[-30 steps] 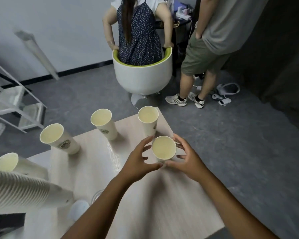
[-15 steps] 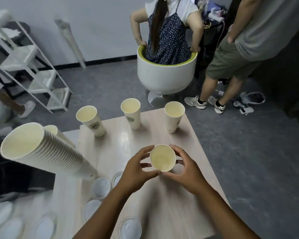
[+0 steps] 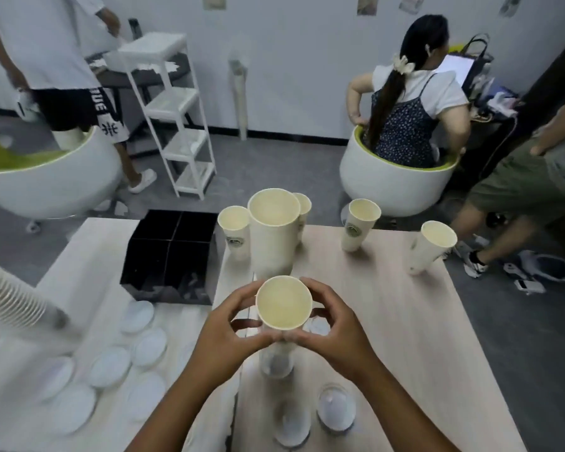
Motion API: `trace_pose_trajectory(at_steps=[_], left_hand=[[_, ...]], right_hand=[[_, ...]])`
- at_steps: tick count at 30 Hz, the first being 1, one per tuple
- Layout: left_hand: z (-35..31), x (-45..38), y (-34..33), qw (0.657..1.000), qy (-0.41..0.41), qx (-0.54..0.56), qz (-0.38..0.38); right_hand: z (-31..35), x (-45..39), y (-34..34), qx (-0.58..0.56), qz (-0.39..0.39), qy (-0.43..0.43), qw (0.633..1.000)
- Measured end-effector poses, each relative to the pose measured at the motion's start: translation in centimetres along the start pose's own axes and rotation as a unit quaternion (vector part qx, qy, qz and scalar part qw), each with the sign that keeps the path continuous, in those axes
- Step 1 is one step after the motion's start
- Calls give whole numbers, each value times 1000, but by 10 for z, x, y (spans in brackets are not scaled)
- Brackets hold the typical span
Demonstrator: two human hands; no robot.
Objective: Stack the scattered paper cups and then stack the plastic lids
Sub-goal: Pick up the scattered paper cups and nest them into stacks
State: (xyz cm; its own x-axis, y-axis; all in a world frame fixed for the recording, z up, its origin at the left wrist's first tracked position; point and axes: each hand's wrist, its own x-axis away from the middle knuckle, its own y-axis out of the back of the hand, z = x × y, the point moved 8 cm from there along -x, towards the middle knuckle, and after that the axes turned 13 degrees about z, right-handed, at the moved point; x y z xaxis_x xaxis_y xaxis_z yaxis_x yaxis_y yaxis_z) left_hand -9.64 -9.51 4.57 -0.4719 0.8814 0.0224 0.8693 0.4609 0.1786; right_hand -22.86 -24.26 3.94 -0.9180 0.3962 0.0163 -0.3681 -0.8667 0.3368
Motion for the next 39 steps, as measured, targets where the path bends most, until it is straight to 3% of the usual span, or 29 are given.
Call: trace_pose_trajectory(at_steps=[12,18,24,31,39], left_hand=[[-60,129,233,979,-77,-35,-187],[-116,162,313,955,-139,-64,-253],[-165,182,376,933,-174,-99,-299],[-143,190,425,927,-147,-102,-328],[-56,173,447,942,-90,-42,-322]], right_hand=[[185,-96,-194,-20,112,164,980],[282,-131,-239,-27,127,266,955],[354,-166,-271,-48,146,310,938],[361,-207,-322,-67,174,294,938],[293,-243,-368,-68,209,224,949]])
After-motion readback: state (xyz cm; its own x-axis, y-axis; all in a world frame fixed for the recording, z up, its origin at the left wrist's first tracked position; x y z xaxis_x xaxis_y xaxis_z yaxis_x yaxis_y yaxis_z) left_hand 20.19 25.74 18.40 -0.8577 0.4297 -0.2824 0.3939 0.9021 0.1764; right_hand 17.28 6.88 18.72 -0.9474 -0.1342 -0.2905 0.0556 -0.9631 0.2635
